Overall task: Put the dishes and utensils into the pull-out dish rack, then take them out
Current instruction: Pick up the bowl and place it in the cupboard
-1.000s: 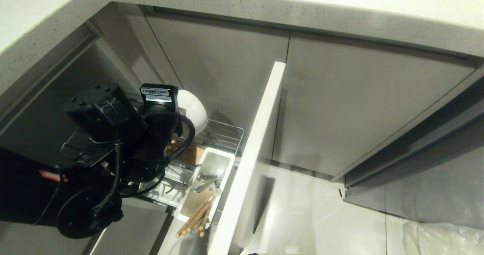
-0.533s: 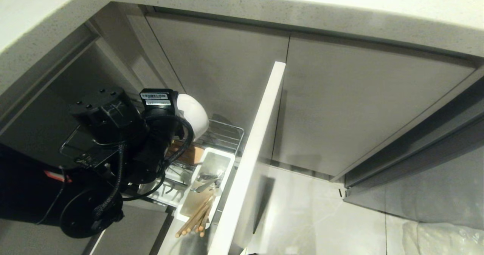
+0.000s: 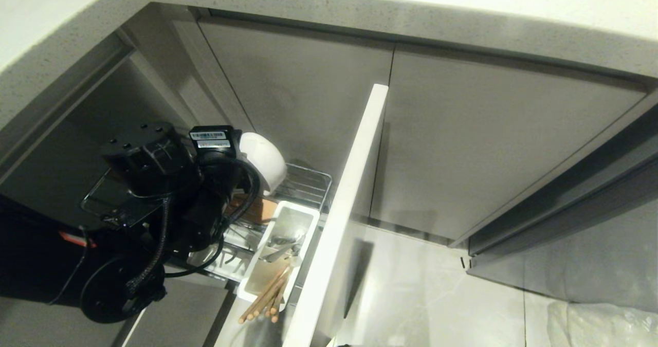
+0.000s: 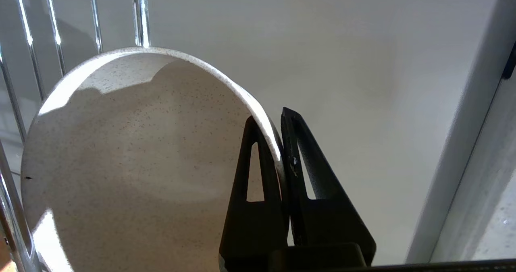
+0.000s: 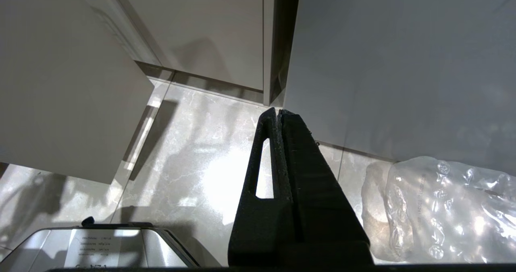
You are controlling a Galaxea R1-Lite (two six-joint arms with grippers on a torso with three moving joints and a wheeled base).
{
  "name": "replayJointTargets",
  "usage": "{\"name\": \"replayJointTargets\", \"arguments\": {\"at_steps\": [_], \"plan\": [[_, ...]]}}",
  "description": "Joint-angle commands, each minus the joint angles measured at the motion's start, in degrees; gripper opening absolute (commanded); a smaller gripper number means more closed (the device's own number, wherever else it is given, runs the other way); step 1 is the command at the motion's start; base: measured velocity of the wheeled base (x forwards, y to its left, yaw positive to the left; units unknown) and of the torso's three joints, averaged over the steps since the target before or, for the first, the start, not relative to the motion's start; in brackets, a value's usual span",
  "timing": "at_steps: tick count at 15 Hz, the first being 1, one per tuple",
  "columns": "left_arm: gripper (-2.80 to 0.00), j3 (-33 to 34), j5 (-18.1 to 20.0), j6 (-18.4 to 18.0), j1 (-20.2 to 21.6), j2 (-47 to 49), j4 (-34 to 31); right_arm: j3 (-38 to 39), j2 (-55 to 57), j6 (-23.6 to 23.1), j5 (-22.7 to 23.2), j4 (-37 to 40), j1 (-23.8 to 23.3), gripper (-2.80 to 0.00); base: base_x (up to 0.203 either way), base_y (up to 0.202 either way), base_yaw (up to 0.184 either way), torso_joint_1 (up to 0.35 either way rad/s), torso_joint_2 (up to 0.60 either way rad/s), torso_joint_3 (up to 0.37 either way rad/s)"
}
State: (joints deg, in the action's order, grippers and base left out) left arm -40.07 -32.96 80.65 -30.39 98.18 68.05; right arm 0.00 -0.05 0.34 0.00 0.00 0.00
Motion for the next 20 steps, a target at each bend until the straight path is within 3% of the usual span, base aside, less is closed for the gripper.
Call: {"name": "replayJointTargets", "arguments": {"at_steps": [1, 12, 13, 20], "plan": [[-2.8, 0.0, -0.26, 0.68, 0.16, -0.13, -0.27, 0.0, 0.05, 0.01, 0.0, 0.0, 0.0, -2.8, 0.0, 0.0, 0.0, 0.0, 0.0, 0.0], [-2.8, 0.03, -0.14, 2.17, 0.6, 0.01, -3.91, 0.0, 0.05, 0.01, 0.0, 0.0, 0.0, -2.8, 0.0, 0.0, 0.0, 0.0, 0.0, 0.0], [0.0, 0.0, -0.09, 2.22, 0.6, -0.21, -5.22, 0.0, 0.05, 0.01, 0.0, 0.0, 0.0, -2.8, 0.0, 0.0, 0.0, 0.0, 0.0, 0.0], [0.0, 0.05, -0.17, 1.71, 0.3, -4.27, -8.71, 0.0, 0.05, 0.01, 0.0, 0.0, 0.0, -2.8, 0.0, 0.0, 0.0, 0.0, 0.0, 0.0]]}}
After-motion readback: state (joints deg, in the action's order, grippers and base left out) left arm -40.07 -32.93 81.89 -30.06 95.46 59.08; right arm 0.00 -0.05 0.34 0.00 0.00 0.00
